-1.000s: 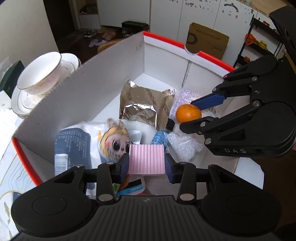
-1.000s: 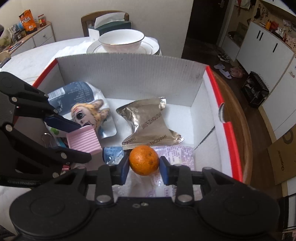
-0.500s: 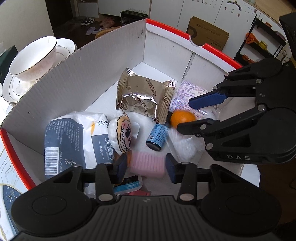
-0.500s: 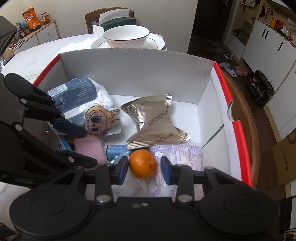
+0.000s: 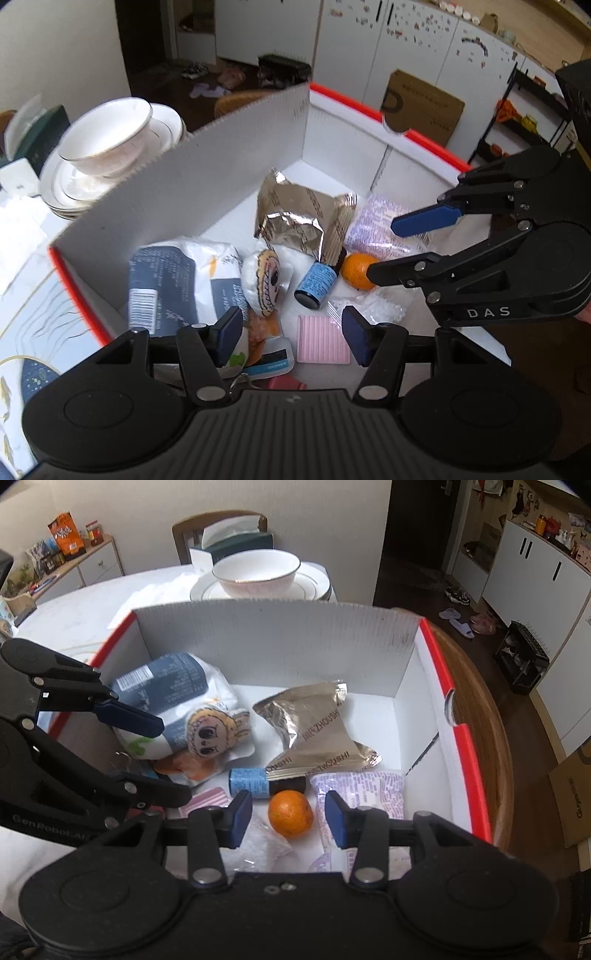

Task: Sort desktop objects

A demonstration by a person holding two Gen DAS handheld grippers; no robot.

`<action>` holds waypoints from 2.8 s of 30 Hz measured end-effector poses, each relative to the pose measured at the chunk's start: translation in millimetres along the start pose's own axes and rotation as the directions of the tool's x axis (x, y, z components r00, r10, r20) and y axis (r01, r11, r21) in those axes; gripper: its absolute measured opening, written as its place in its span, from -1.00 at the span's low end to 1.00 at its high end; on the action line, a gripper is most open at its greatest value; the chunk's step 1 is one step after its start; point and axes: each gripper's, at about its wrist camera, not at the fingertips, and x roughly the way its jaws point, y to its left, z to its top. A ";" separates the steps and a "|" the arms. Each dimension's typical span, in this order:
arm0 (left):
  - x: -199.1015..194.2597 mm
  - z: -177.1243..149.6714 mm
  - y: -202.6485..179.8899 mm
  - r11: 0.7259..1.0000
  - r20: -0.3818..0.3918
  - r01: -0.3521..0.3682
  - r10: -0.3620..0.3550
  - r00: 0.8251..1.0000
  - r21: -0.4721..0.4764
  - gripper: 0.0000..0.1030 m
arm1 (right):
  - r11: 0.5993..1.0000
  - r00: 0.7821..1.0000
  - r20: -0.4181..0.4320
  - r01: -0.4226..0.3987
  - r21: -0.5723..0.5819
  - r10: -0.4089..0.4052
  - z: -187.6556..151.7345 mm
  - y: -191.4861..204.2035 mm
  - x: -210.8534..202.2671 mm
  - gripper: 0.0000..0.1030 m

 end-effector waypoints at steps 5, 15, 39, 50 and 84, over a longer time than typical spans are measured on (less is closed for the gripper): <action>-20.2 -6.6 0.0 0.999 0.053 -0.026 0.027 0.998 -0.022 0.13 | 1.000 0.999 0.045 -0.012 0.013 0.011 -0.7 4.4 -17.3 -0.14; -59.8 -22.0 -2.1 0.996 0.153 -0.072 0.077 0.985 -0.043 0.24 | 0.999 0.990 0.139 -0.014 0.042 0.008 -6.8 19.4 -49.9 0.21; -113.0 -68.1 8.7 0.986 0.286 -0.110 0.143 0.947 -0.128 0.73 | 0.994 0.954 0.295 0.020 0.109 -0.052 -36.1 56.2 -97.3 0.76; -129.4 -86.2 1.0 0.991 0.327 -0.106 0.126 0.937 -0.079 1.00 | 0.989 0.927 0.366 0.029 0.146 -0.081 -56.4 75.8 -115.3 0.99; -146.2 -101.3 -6.4 0.997 0.323 -0.075 0.079 0.943 -0.024 1.00 | 0.980 0.919 0.378 0.039 0.194 -0.111 -71.7 92.8 -127.7 0.99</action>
